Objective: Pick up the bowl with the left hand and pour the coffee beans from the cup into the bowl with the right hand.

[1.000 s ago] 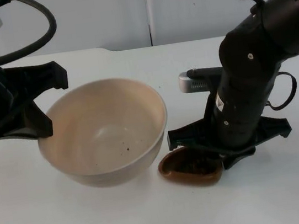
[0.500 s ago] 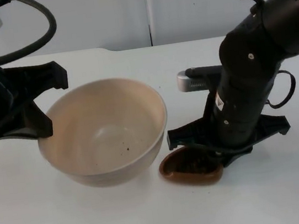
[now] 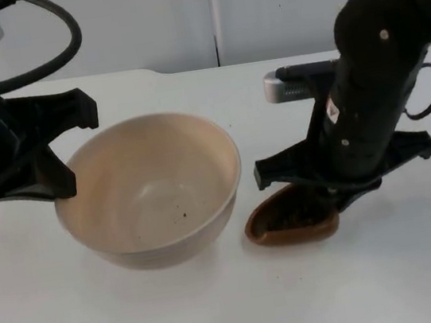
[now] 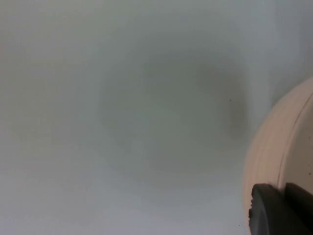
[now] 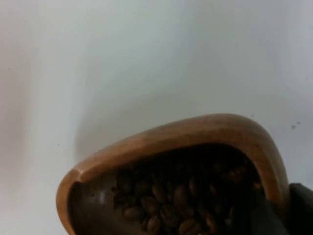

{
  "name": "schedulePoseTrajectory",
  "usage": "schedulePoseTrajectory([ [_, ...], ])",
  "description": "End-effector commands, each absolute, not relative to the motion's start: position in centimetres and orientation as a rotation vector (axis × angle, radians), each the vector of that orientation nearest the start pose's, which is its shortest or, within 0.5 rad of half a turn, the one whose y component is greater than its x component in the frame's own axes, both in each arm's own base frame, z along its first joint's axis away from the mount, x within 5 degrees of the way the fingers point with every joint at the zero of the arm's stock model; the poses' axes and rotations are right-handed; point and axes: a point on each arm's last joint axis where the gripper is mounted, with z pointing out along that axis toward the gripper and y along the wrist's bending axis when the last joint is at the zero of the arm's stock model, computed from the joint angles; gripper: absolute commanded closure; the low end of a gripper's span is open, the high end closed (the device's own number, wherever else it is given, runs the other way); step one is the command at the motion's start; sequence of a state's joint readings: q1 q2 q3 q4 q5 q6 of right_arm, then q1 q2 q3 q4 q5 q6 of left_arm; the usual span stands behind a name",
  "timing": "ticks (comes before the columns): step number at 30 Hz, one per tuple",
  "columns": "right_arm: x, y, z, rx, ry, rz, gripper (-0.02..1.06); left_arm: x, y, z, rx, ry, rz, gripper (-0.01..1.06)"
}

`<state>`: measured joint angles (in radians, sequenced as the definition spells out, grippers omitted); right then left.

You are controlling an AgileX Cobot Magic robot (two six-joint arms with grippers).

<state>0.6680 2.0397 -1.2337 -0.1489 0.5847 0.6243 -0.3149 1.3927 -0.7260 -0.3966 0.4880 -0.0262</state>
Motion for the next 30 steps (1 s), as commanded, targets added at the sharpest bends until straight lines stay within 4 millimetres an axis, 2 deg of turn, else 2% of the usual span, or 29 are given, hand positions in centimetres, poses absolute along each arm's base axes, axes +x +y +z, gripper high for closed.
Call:
schedulePoseTrajectory([
  [1,31.2,23.1,13.0,-0.243,2.852,0.106,1.04,23.7,-9.4,21.4,-0.050,2.647,-0.495,1.05],
  [4,31.4,22.4,13.5,-0.242,2.862,0.087,1.04,23.7,-9.4,21.4,-0.050,2.647,-0.495,1.05],
  [7,32.0,21.1,15.2,-0.228,2.848,0.102,1.04,23.7,-9.4,21.4,-0.050,2.647,-0.495,1.05],
  [9,32.0,20.9,15.4,-0.232,2.846,0.108,1.04,23.7,-9.4,21.4,-0.050,2.647,-0.495,1.05],
  [14,32.3,18.1,19.8,-0.249,2.794,0.112,1.04,23.7,-9.4,21.4,-0.050,2.647,-0.495,1.05],
  [15,32.3,18.1,19.8,-0.249,2.794,0.112,1.04,23.7,-9.4,21.4,-0.050,2.647,-0.495,1.05],
  [19,31.6,16.3,23.2,-0.272,2.778,0.086,1.04,23.7,-9.5,21.4,-0.052,2.647,-0.496,1.05],
  [20,31.6,16.3,23.2,-0.272,2.778,0.086,1.04,23.7,-9.5,21.4,-0.052,2.647,-0.496,1.05],
  [25,31.1,15.9,27.7,-0.356,2.780,0.043,1.04,23.7,-9.5,21.4,-0.052,2.647,-0.496,1.05],
  [26,31.1,15.9,27.7,-0.356,2.780,0.043,1.04,23.7,-9.5,21.4,-0.052,2.647,-0.496,1.05],
  [29,31.3,16.0,30.1,-0.398,2.776,0.027,1.04,23.7,-9.5,21.4,-0.052,2.647,-0.496,1.05],
  [30,31.3,16.0,30.1,-0.398,2.776,0.027,1.04,23.7,-9.5,21.4,-0.052,2.647,-0.496,1.05],
])
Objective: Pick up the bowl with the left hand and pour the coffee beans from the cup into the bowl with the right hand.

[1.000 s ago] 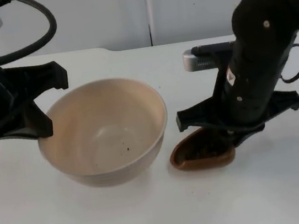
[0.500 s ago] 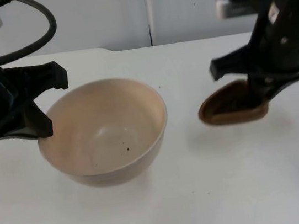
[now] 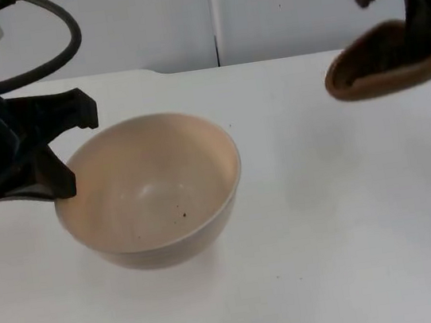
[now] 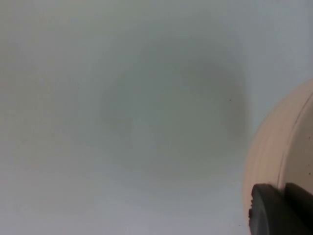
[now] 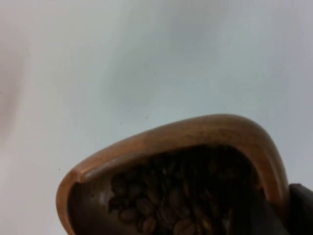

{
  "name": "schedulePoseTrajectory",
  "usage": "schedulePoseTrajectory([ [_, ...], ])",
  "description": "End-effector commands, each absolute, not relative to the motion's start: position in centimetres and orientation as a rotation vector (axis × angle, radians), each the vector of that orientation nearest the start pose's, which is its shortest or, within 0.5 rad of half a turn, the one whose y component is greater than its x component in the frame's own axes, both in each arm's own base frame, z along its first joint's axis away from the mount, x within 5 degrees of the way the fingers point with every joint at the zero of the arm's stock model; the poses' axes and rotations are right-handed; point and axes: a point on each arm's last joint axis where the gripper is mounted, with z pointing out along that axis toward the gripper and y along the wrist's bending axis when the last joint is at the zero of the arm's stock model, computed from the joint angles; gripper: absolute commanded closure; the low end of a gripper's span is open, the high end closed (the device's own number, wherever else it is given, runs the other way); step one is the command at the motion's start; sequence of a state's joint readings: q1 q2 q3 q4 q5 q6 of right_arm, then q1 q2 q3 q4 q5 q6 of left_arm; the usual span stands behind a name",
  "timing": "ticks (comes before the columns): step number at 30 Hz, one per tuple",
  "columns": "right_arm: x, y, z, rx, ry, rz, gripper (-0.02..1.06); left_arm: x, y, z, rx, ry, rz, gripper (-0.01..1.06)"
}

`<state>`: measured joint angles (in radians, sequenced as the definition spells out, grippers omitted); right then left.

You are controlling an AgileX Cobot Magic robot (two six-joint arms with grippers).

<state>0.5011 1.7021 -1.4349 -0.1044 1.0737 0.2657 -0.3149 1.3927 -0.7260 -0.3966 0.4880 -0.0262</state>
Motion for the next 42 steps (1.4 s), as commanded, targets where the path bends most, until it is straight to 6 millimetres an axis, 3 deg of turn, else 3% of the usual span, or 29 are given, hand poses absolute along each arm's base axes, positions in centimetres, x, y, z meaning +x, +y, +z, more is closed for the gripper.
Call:
schedulePoseTrajectory([
  [1,31.4,16.0,30.7,-0.400,2.770,0.028,1.04,23.7,-9.5,21.4,-0.052,2.647,-0.496,1.05],
  [9,31.5,16.1,33.6,-0.410,2.740,0.034,1.04,23.7,-9.5,21.4,-0.052,2.647,-0.496,1.05],
  [23,31.1,17.1,33.7,-0.442,2.730,0.058,1.04,23.7,-9.5,21.4,-0.052,2.647,-0.496,1.05],
  [27,30.6,19.2,33.2,-0.506,2.704,0.055,1.04,23.7,-9.5,21.4,-0.054,2.649,-0.498,1.05],
  [33,30.1,24.7,31.6,-0.648,2.665,0.059,1.04,23.7,-9.5,21.4,-0.057,2.648,-0.502,1.05],
  [34,30.1,24.7,31.6,-0.648,2.665,0.059,1.04,23.7,-9.5,21.4,-0.057,2.648,-0.502,1.05],
  [38,29.5,28.9,30.8,-0.756,2.622,0.035,1.04,23.7,-9.5,21.4,-0.059,2.648,-0.503,1.05],
  [42,29.0,31.2,30.3,-0.834,2.592,-0.038,1.04,23.7,-9.5,21.4,-0.062,2.648,-0.505,1.05],
])
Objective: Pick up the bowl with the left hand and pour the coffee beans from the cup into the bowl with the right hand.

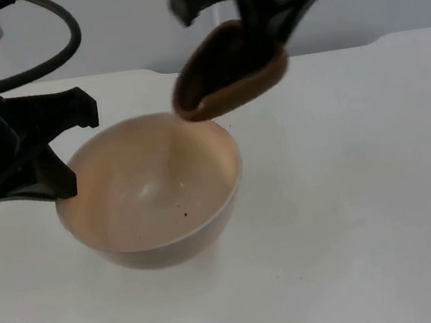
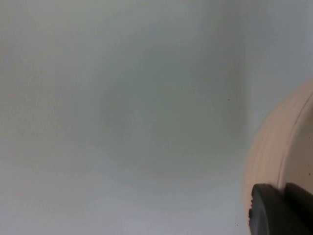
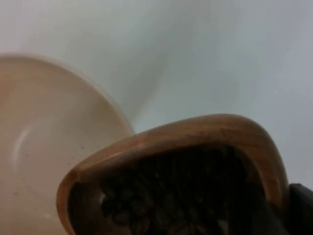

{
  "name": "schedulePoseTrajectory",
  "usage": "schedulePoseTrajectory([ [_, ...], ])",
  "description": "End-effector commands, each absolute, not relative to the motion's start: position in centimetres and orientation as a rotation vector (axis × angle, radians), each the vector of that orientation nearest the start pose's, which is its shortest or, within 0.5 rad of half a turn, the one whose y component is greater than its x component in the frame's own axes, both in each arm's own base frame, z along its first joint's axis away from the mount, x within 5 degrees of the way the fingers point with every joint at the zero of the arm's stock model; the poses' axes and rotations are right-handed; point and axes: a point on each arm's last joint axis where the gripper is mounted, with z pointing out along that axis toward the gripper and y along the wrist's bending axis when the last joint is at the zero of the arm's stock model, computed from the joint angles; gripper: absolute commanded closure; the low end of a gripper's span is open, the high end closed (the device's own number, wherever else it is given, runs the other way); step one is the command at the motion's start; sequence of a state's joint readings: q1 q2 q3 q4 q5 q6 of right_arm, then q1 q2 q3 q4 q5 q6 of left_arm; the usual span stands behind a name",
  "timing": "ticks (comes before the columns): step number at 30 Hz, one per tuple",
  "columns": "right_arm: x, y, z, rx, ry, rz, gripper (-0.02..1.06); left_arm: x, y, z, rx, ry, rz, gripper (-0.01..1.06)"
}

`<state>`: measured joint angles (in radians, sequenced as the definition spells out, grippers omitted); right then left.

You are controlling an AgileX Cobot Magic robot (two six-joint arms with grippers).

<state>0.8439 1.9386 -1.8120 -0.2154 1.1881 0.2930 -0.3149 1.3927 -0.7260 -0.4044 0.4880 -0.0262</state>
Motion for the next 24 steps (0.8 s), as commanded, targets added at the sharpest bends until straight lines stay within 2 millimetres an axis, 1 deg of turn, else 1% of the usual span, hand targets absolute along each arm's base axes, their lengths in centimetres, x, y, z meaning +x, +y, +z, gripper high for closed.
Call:
schedulePoseTrajectory([
  [1,28.8,31.9,30.1,-0.854,2.576,-0.057,1.04,23.7,-9.5,21.4,-0.062,2.648,-0.505,1.05],
  [2,28.8,31.9,30.1,-0.854,2.576,-0.057,1.04,23.7,-9.5,21.4,-0.062,2.648,-0.505,1.05],
  [4,28.6,32.8,30.0,-0.878,2.540,-0.091,1.04,23.7,-9.5,21.4,-0.067,2.646,-0.509,1.05],
  [6,28.4,33.1,30.0,-0.890,2.521,-0.113,1.04,23.7,-9.5,21.4,-0.067,2.646,-0.509,1.05],
  [12,28.6,33.0,30.1,-0.898,2.485,-0.168,1.04,23.7,-9.5,21.4,-0.069,2.644,-0.510,1.05],
  [19,28.7,32.9,30.2,-0.906,2.472,-0.186,1.04,23.7,-9.5,21.4,-0.069,2.642,-0.510,1.05],
  [21,28.6,33.0,30.3,-0.924,2.443,-0.220,1.04,23.7,-9.5,21.4,-0.069,2.642,-0.510,1.05],
  [24,27.9,33.7,30.5,-0.965,2.384,-0.271,1.04,23.7,-9.5,21.5,-0.070,2.638,-0.510,1.05],
])
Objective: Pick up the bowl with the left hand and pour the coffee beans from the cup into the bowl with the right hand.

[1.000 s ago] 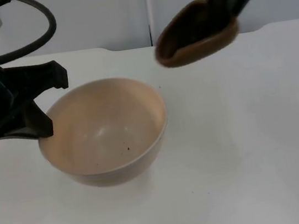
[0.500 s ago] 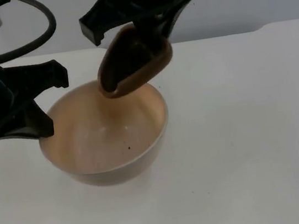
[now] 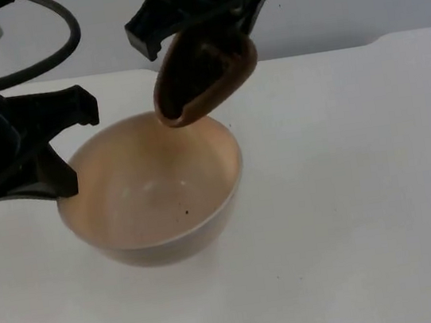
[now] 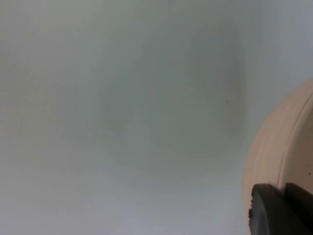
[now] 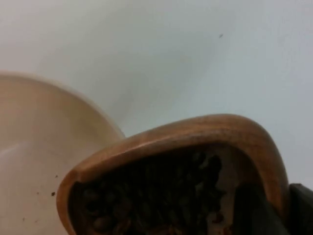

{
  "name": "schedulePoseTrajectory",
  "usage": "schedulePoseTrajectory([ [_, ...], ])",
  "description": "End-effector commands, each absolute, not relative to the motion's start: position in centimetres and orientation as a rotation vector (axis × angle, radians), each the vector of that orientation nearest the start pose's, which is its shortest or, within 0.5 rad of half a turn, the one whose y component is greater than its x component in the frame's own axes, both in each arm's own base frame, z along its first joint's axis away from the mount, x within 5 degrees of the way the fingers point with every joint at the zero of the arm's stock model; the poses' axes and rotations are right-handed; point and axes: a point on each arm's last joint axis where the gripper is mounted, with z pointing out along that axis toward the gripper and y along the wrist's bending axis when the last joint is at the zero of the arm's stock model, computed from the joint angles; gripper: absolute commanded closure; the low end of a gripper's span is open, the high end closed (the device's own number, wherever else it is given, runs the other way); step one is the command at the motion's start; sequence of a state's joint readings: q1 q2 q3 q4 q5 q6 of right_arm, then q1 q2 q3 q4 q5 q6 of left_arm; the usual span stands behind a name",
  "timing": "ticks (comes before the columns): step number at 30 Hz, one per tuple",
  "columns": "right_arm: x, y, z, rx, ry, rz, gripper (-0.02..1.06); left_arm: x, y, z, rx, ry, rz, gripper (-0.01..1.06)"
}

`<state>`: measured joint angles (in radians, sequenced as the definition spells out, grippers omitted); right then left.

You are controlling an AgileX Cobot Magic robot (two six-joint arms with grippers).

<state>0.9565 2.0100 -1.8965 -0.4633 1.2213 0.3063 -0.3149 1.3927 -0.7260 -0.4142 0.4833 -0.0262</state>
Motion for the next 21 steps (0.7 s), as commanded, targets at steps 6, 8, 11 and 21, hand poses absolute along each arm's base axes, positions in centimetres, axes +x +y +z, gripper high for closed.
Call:
schedulePoseTrajectory([
  [6,26.4,35.1,31.6,-1.043,2.173,-0.450,1.04,23.7,-9.5,21.5,-0.070,2.638,-0.510,1.05],
  [8,25.8,35.6,32.1,-1.065,2.086,-0.513,1.04,23.7,-9.5,21.5,-0.070,2.638,-0.510,1.05],
  [11,25.2,36.1,32.5,-1.080,2.021,-0.554,1.04,23.7,-9.5,21.5,-0.070,2.638,-0.510,1.05],
  [21,23.8,37.2,33.1,-1.186,1.885,-0.637,1.04,23.7,-9.5,21.5,-0.070,2.638,-0.510,1.05],
])
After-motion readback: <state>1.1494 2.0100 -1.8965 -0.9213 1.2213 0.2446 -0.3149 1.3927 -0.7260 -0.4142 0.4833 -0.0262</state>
